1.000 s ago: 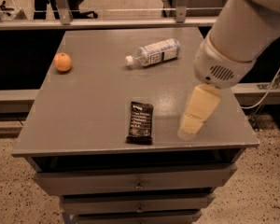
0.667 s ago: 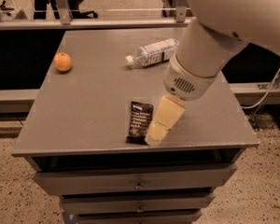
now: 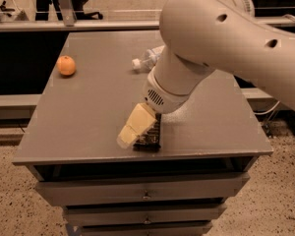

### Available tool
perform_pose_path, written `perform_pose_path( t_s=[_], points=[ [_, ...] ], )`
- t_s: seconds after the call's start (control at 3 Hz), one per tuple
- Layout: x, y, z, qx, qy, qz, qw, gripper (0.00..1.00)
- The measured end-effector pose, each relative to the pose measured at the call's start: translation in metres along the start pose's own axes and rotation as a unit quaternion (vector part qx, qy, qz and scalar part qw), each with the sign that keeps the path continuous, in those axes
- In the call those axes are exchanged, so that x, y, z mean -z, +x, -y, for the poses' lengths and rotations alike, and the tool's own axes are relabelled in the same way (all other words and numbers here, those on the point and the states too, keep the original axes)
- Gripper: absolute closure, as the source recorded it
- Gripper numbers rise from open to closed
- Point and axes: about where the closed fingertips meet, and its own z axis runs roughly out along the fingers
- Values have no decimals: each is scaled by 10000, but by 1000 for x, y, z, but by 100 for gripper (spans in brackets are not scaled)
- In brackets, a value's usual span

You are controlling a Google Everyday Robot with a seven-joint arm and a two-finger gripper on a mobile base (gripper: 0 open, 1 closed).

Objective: Move rxbar chocolate near orange

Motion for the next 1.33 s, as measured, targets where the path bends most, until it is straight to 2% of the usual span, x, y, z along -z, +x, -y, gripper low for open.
perform_pose_path(
  t_s=[0.33, 0.67, 1.0, 1.33],
  points=[
    [-14, -12, -4, -318, 248, 61, 9992, 0],
    [-16, -12, -3, -488, 323, 65, 9983, 0],
    [-10, -6, -4, -520, 344, 139, 9980, 0],
    [-15, 2, 4, -731, 376, 243, 9963, 0]
  ],
)
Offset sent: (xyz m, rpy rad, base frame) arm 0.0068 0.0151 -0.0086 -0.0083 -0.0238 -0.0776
